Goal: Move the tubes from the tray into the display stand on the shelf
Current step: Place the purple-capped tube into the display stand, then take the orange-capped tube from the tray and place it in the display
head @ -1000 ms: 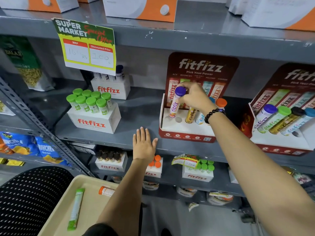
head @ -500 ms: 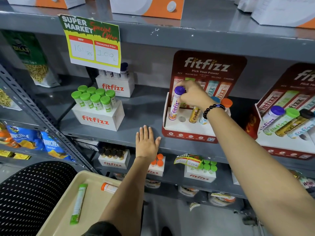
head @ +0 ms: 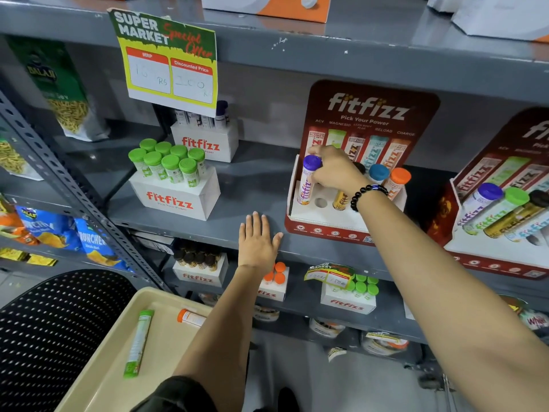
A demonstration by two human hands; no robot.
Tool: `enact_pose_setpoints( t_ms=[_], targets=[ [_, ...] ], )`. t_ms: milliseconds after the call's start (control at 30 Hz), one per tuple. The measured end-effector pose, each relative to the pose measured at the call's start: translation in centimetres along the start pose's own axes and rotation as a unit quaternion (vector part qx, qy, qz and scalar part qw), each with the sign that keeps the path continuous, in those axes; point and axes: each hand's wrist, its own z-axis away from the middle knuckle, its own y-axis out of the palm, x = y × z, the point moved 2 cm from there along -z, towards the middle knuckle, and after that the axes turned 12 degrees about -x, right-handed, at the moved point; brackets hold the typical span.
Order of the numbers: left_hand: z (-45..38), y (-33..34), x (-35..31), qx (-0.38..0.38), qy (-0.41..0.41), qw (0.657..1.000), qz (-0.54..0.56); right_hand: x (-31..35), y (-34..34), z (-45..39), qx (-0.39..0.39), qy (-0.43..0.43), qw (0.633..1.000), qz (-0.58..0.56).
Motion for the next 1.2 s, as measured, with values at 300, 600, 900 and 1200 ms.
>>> enact_pose_setpoints(
  t_ms=[300, 600, 900, 1200],
  targets=[
    [3.8, -1.8, 2.4, -0.066, -0.032, 0.989, 0.125, 3.8, 0.5, 3.0, -0.076, -0.11, 0.99, -0.055],
    [17.6, 1.0, 9.4, -0.067, -0.196, 0.973, 0.099, 8.6, 15.7, 11.1, 0.111, -0.23, 0.961, -0.106],
    [25.1, 6.6, 12.5, 0.013, -0.386, 0.919, 0.074, 6.7, 33.1, 17.5, 0.37, -0.338, 0.864, 0.058],
    [27.0, 10.6, 12.0, 0.018, -0.411, 0.91, 0.054, 5.7, 41.4, 20.1, 0.303, -0.54, 0.735, 0.276]
  ],
)
